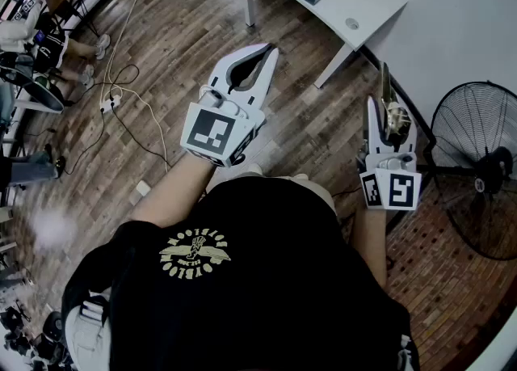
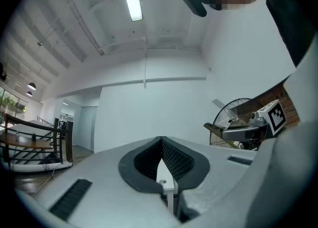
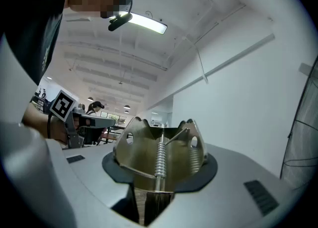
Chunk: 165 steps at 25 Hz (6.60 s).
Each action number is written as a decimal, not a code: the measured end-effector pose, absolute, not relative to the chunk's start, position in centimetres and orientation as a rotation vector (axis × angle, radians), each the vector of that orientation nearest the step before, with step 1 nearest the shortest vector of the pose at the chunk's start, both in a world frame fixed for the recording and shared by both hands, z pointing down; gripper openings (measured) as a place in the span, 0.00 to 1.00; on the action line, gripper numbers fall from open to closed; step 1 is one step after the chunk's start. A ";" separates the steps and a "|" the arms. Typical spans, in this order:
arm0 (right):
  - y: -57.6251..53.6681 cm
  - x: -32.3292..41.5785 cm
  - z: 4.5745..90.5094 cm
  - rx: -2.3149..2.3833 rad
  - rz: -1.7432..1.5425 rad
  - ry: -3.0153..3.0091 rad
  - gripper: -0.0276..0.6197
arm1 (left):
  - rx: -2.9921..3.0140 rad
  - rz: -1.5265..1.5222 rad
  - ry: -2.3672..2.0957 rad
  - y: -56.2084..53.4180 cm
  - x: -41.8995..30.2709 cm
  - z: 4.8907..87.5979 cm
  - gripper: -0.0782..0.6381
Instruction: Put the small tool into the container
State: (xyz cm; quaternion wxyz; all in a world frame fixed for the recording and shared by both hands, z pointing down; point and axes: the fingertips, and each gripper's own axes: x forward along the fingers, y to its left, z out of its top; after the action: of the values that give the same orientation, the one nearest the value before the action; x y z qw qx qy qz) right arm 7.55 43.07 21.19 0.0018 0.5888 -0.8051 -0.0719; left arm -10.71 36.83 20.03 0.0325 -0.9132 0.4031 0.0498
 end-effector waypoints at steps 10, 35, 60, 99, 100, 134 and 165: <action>40.5 6.3 22.9 1.870 -0.149 -2.560 0.30 | -2.743 0.087 1.230 34.4 -10.3 21.4 0.12; 25.6 15.3 29.3 1.911 -0.172 -2.462 0.30 | -2.743 0.113 1.366 20.4 -2.8 28.4 0.12; 9.2 18.7 28.0 1.660 -0.114 -2.701 0.30 | -2.646 0.085 1.527 6.4 3.0 26.2 0.12; -3.9 16.5 31.0 1.645 0.007 -2.702 0.30 | -2.649 0.085 1.640 -6.4 -1.0 28.7 0.12; -4.3 16.5 31.2 1.650 0.017 -2.699 0.30 | -2.656 0.080 1.633 -6.8 -0.9 28.9 0.12; -16.9 11.3 25.7 1.933 -0.064 -2.469 0.30 | -2.876 0.108 1.188 -24.0 -2.5 25.6 0.12; -23.7 12.6 29.9 1.890 0.147 -2.555 0.30 | -2.888 -0.032 1.089 -27.8 -0.4 28.1 0.12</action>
State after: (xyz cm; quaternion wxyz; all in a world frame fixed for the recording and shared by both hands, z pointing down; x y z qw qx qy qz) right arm 12.65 -23.65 29.86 -0.0200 0.5938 -0.8030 0.0463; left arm -0.39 -27.78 28.10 0.0273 -0.9352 0.3528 -0.0104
